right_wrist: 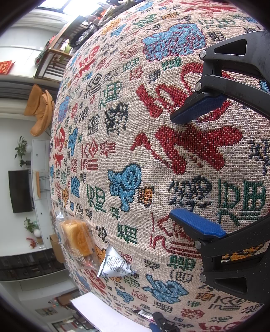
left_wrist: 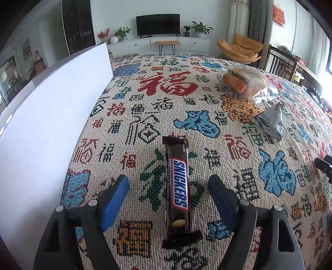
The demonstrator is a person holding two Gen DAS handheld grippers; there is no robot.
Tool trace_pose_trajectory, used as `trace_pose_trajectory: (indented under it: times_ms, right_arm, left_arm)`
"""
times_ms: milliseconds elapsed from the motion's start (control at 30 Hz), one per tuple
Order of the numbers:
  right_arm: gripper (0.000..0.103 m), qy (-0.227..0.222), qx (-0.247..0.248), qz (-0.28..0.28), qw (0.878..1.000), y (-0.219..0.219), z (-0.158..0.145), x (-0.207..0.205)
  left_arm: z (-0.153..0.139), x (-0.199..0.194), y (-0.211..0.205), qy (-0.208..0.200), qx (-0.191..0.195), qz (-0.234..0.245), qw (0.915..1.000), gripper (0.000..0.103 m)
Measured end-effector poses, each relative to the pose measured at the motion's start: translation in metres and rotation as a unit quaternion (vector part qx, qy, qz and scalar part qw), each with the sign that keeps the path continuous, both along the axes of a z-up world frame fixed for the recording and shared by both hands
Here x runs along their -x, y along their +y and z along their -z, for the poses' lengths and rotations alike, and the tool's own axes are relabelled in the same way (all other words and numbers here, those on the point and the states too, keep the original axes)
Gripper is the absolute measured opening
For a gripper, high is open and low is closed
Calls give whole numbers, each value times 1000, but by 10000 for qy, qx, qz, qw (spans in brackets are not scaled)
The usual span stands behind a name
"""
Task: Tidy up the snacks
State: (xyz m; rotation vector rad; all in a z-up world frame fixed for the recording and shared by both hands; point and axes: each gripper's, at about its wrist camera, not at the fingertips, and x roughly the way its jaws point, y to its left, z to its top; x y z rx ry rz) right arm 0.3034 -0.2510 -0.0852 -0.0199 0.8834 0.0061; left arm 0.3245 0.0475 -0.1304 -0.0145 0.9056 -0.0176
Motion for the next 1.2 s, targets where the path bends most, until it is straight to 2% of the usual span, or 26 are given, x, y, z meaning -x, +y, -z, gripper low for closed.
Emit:
trace_pose_trajectory:
  times_ms: [33, 100, 167, 233, 733, 767, 867, 933, 1000, 1100, 1200]
  right_arm:
    - [86, 1, -2, 0, 10000, 0, 0, 0]
    - [86, 1, -2, 0, 10000, 0, 0, 0]
    - [86, 1, -3, 0, 10000, 0, 0, 0]
    - [86, 1, -5, 0, 10000, 0, 0, 0]
    - [86, 20, 42, -8, 10000, 4, -2, 0]
    - [87, -3, -29, -128, 9999, 8, -5, 0]
    - [86, -360, -752, -1023, 9913, 35, -21, 1]
    - [86, -390, -743, -1464, 9857, 65, -28, -10]
    - [86, -229, -589, -1832, 9810, 95, -28, -29]
    - [86, 5, -311, -1949, 9803, 127, -21, -64]
    - [83, 412, -389, -1828, 9815, 139, -8, -92]
  left_arm:
    - [1, 0, 2, 8, 31, -9, 10000, 82]
    - [3, -3, 0, 65, 35, 75, 9999, 95]
    - [6, -5, -4, 147, -115, 101, 9998, 103]
    - [6, -5, -1, 158, -9, 84, 9998, 103]
    - [6, -6, 1, 157, -14, 83, 9998, 103]
    - [6, -6, 1, 158, -14, 83, 9998, 103]
    - [6, -6, 2, 158, -15, 83, 9998, 103]
    - [7, -6, 1, 158, -13, 83, 9998, 103]
    - [7, -6, 3, 158, -12, 82, 9998, 103]
    - [7, -6, 3, 159, -13, 82, 9998, 103]
    - [7, -6, 1, 159, -11, 83, 9998, 103]
